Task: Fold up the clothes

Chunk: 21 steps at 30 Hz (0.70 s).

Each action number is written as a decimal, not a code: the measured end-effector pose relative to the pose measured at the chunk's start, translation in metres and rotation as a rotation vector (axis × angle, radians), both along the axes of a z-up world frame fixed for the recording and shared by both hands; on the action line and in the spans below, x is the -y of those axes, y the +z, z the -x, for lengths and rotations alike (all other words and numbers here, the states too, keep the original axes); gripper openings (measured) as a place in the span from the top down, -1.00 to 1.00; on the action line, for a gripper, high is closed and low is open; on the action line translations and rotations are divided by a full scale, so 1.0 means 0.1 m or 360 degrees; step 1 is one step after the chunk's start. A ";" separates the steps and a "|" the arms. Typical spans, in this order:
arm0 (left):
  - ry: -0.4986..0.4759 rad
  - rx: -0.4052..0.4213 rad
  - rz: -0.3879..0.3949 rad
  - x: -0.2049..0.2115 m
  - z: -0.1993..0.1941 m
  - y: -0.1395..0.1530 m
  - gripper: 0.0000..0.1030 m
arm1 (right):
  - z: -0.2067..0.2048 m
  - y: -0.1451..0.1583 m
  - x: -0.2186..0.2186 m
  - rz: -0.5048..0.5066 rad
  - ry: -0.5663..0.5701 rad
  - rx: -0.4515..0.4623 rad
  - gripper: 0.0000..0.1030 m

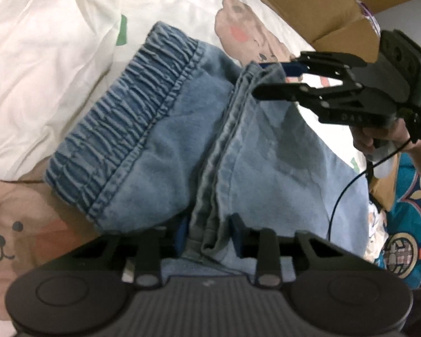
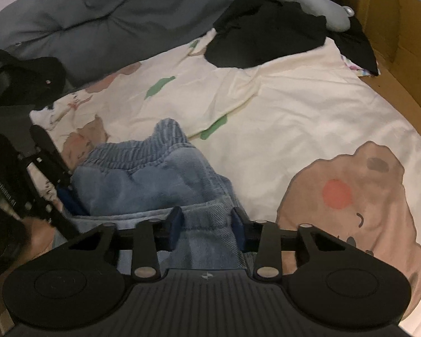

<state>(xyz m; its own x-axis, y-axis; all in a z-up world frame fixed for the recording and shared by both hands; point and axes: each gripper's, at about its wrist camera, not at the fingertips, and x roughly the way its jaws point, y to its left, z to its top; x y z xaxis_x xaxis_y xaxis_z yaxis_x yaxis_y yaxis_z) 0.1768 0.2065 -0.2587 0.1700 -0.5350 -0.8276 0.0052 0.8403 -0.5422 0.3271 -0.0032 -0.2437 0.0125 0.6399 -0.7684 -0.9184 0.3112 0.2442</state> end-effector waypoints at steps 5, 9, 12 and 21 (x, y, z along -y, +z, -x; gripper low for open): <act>-0.0001 -0.0003 0.0008 -0.03 0.00 -0.01 0.30 | -0.07 -0.04 -0.01 0.0045 0.0058 0.0003 0.25; -0.0001 -0.0013 0.0001 0.05 -0.04 -0.07 0.16 | -0.18 -0.18 -0.04 0.0053 0.0069 -0.0071 0.24; 0.0011 -0.0004 -0.0024 0.07 -0.03 -0.07 0.40 | -0.17 -0.15 -0.02 0.0011 0.0107 -0.0060 0.58; 0.0023 0.0062 0.0063 0.07 -0.02 0.15 0.70 | -0.03 0.16 0.15 -0.0078 0.0027 0.0011 0.73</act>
<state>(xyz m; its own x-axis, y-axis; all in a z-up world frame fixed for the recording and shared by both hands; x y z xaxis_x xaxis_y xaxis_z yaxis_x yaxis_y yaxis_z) 0.1790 0.1997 -0.2440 0.2096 -0.5645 -0.7984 0.0151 0.8183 -0.5746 0.3297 -0.0178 -0.2273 0.0065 0.6769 -0.7360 -0.9253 0.2831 0.2521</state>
